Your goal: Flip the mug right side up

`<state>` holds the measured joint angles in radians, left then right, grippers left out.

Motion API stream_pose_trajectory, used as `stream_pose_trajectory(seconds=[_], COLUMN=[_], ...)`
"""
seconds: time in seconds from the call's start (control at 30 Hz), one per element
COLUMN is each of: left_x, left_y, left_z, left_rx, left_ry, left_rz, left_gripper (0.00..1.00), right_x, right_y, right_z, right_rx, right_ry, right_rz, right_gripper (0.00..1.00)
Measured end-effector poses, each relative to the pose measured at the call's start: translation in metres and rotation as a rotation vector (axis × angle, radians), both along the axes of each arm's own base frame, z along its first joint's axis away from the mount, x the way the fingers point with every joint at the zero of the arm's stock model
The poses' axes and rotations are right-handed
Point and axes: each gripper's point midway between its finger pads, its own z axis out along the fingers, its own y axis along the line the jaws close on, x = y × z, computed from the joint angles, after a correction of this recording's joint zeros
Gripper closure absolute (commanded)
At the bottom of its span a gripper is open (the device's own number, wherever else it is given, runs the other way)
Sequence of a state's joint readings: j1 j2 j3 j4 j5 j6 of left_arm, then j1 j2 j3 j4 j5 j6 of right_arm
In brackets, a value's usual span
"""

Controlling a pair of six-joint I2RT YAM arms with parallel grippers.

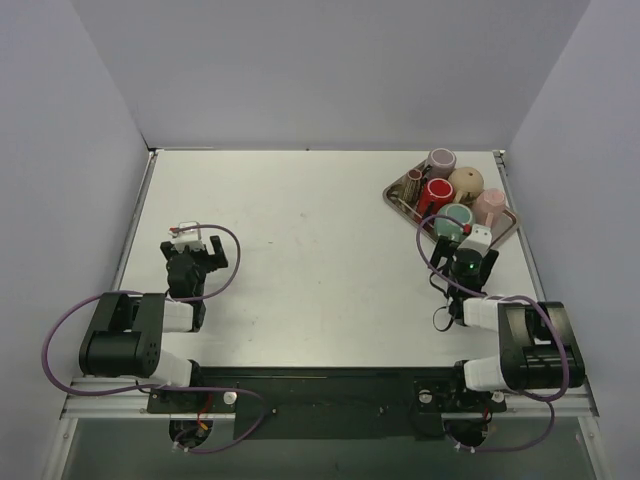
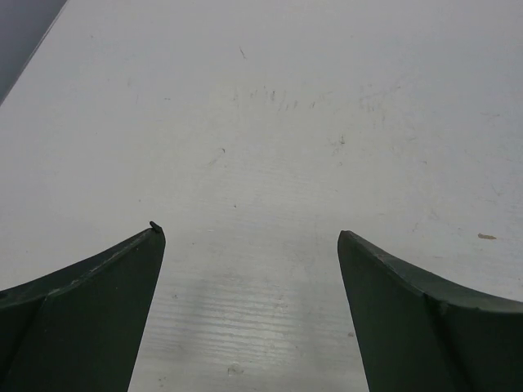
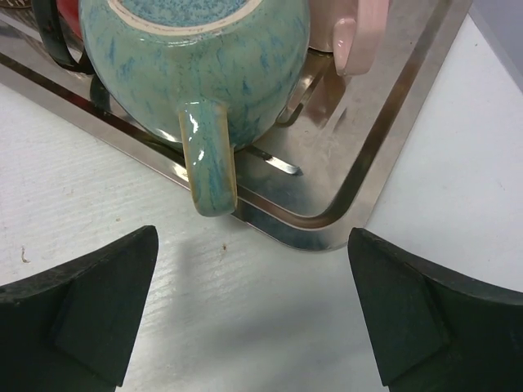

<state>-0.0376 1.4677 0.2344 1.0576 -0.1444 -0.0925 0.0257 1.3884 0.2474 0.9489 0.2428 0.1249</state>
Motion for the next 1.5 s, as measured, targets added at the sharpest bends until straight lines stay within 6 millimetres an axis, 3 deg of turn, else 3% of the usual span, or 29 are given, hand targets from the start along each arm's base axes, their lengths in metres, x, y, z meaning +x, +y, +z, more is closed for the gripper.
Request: stream_pose_trajectory(seconds=[0.13,0.3,0.37,0.47,0.6,0.73,0.83,1.0,1.07,1.17,1.2,1.33,1.5], left_x=[0.0,0.0,0.0,0.0,0.023,0.04,0.038,0.02,0.012,0.003,0.0,-0.01,-0.018], left_y=[0.0,0.0,-0.001,0.001,0.001,-0.013,-0.021,-0.033,-0.036,-0.042,-0.043,-0.048,-0.059], left_z=[0.0,0.0,0.0,0.002,0.047,0.091,0.097,0.086,0.085,0.086,0.087,0.093,0.119], left_rx=[0.0,0.0,-0.002,-0.011,-0.001,0.034,0.04,0.01,-0.001,-0.013,-0.014,-0.014,-0.018], left_ry=[0.0,0.001,0.003,0.039,0.045,0.057,0.117,0.25,0.273,0.29,0.293,0.318,0.327], left_rz=[0.0,-0.001,-0.009,-0.026,-0.097,-0.205,-0.264,-0.334,-0.354,-0.382,-0.389,-0.428,-0.504], left_gripper=[0.02,0.02,0.02,0.02,0.02,0.02,0.02,0.02,0.02,0.02,0.02,0.02,0.0], right_x=[-0.002,0.012,0.02,0.033,0.045,0.043,0.037,0.043,0.049,0.054,0.055,0.053,0.039], right_y=[-0.003,-0.003,-0.002,-0.001,-0.001,0.0,0.0,-0.002,-0.003,-0.001,0.0,0.002,0.009], right_z=[0.012,0.073,0.092,0.103,0.089,0.056,0.032,0.008,0.003,0.001,0.001,0.003,0.02], right_rx=[-0.004,0.018,0.026,0.023,0.012,0.01,0.009,0.018,0.027,0.03,0.037,0.044,0.061], right_ry=[-0.002,-0.1,-0.097,-0.028,0.133,0.296,0.405,0.507,0.523,0.536,0.536,0.543,0.526], right_rz=[-0.018,-0.034,-0.036,-0.029,-0.028,-0.025,-0.029,-0.046,-0.05,-0.042,-0.034,-0.029,-0.002], right_gripper=[0.05,0.06,0.14,0.26,0.29,0.35,0.41,0.57,0.69,0.96,1.0,1.0,1.0])
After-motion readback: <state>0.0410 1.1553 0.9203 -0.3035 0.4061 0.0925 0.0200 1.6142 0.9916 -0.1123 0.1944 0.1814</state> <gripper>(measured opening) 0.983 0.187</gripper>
